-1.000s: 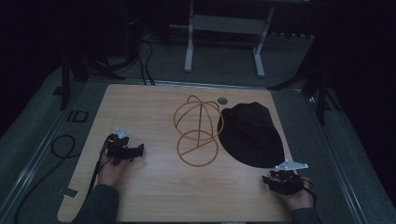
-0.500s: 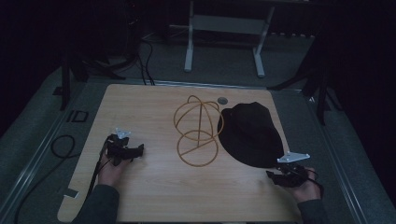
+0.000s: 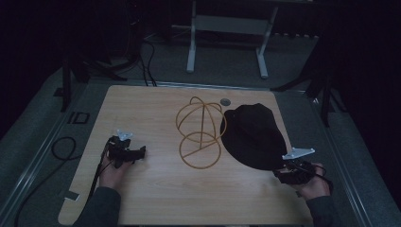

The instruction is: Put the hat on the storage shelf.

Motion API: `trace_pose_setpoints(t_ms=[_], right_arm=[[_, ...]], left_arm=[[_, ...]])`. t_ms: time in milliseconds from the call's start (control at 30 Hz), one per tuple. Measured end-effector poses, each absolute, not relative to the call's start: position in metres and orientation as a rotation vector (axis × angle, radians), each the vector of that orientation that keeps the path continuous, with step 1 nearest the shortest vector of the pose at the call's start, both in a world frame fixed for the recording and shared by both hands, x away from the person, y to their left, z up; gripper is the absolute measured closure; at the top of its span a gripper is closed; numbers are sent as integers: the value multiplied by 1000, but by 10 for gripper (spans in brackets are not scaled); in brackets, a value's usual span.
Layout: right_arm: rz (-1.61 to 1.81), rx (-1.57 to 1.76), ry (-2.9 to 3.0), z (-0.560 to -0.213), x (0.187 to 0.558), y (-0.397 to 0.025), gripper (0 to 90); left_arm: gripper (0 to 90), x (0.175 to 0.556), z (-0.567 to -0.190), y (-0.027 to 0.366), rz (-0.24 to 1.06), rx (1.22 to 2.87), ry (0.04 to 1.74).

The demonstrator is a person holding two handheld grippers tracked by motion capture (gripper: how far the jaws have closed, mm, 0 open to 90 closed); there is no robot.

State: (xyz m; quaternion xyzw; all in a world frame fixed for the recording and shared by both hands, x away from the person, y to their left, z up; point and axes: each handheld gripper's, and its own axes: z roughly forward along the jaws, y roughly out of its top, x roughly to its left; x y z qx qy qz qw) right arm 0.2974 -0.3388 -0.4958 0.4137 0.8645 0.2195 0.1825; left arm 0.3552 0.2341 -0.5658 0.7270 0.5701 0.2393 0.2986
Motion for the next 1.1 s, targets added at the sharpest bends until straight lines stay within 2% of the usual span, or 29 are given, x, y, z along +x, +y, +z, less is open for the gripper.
trace_pose_setpoints(t_ms=[667,1100], right_arm=[[537,1137,2469,-462,323,-334,353],[501,1136,2456,-448,343,-332,348]], left_arm=[[124,355,-566,234,635,1929,1513],[125,355,-566,234,636,1928,1512]])
